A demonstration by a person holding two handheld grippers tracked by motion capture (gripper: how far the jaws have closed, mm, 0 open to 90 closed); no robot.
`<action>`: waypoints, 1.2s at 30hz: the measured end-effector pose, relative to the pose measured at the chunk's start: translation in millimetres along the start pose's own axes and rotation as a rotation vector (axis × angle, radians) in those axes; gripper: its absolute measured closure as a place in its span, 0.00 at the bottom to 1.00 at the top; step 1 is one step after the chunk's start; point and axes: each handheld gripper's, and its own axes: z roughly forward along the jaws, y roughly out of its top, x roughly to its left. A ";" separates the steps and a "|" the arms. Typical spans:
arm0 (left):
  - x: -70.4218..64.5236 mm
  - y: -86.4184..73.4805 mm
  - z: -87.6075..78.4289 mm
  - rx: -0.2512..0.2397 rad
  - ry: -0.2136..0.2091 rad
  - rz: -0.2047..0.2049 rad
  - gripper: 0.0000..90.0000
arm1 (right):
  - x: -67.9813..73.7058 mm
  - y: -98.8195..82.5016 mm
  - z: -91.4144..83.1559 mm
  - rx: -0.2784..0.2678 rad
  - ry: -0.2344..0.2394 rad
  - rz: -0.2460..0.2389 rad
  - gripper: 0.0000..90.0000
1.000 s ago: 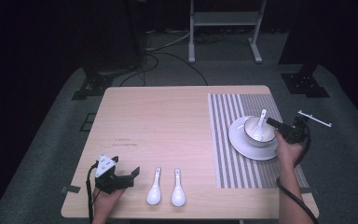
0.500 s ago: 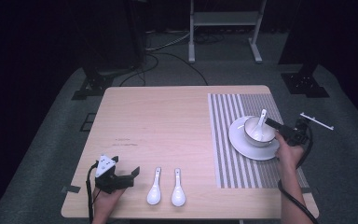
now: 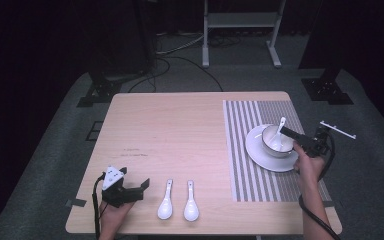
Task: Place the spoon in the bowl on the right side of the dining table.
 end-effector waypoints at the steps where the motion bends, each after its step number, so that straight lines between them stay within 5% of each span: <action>1: 0.0 0.0 0.0 0.000 0.000 0.000 0.00 | 0.0 0.0 0.0 0.000 0.000 0.000 0.44; 13: 0.0 0.0 0.1 0.000 0.006 -0.001 0.00 | 14.4 -5.2 2.2 0.038 0.039 -0.015 0.28; 36: -0.6 0.2 0.3 0.003 0.004 0.007 0.00 | 40.2 -20.0 7.0 0.116 0.081 -0.083 0.22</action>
